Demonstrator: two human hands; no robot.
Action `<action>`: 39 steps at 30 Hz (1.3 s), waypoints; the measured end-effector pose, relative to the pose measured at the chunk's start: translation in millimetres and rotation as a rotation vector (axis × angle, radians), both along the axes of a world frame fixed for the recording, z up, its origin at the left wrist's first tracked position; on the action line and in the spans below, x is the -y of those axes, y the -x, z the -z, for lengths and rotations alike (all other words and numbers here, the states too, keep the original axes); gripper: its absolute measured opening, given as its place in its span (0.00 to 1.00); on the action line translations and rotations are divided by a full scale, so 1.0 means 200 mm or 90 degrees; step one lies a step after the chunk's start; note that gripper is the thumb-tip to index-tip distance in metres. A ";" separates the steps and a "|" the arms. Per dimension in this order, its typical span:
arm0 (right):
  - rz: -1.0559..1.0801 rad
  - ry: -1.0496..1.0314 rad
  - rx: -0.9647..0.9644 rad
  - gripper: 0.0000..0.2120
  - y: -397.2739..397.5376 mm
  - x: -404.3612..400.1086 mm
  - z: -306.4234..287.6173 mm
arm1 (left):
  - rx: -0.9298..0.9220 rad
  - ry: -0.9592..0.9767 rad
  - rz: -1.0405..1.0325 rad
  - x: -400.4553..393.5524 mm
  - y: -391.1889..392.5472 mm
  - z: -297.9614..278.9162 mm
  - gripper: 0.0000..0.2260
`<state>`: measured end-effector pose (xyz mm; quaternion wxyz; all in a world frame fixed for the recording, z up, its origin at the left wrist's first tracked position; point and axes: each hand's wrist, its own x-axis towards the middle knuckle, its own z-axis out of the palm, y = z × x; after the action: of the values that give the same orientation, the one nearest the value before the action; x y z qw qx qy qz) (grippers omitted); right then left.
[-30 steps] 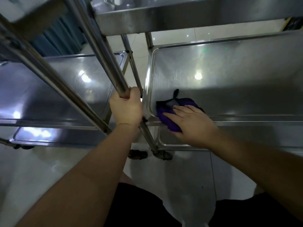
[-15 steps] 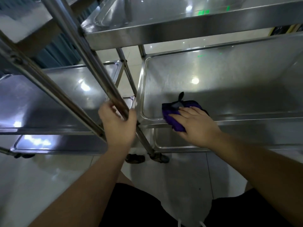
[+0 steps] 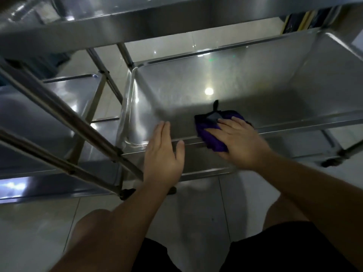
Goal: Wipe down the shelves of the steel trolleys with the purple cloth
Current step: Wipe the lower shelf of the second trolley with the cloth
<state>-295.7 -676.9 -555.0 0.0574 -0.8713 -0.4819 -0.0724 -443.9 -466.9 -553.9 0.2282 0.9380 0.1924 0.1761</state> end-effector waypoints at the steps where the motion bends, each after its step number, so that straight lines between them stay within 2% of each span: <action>1: 0.018 0.017 0.003 0.33 -0.06 0.10 0.00 | -0.025 -0.008 0.000 0.00 -0.02 0.02 0.29; 5: 0.090 0.034 0.012 0.37 -0.22 0.44 -0.01 | -0.130 -0.097 0.007 -0.01 -0.03 0.06 0.32; 8: 0.107 0.036 0.013 0.36 -0.25 0.51 -0.01 | -0.182 -0.122 -0.015 0.04 -0.06 0.04 0.33; 10: 0.110 0.034 0.004 0.35 -0.24 0.50 -0.01 | -0.201 -0.140 0.016 0.11 -0.12 0.00 0.34; 14: 0.101 0.046 -0.010 0.33 -0.24 0.52 -0.02 | -0.161 -0.139 0.142 0.42 -0.32 -0.06 0.34; 20: 0.125 0.015 -0.064 0.32 -0.29 0.60 -0.02 | -0.127 -0.085 0.240 0.85 -0.57 -0.06 0.35; 24: 0.210 -0.002 -0.098 0.37 -0.44 0.90 -0.03 | -0.208 -0.132 0.228 0.86 -0.62 -0.01 0.35; 28: 0.313 -0.015 -0.099 0.38 -0.61 1.24 -0.04 | -0.232 -0.185 0.210 0.88 -0.62 0.02 0.39; 32: 0.333 -0.020 -0.081 0.36 -0.65 1.30 -0.01 | -0.245 -0.209 0.184 0.95 -0.66 0.01 0.41; 36: 0.335 -0.028 -0.092 0.35 -0.64 1.30 -0.01 | -0.179 -0.230 0.321 1.12 -0.82 0.00 0.40; 39: 0.341 -0.020 -0.099 0.35 -0.66 1.32 -0.01 | -0.187 -0.310 0.420 1.21 -0.90 0.03 0.40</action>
<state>-163.9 -940.6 -552.7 0.0866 -0.9696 -0.2274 -0.0254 -264.5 -708.8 -559.8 0.0146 0.9908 -0.1346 -0.0014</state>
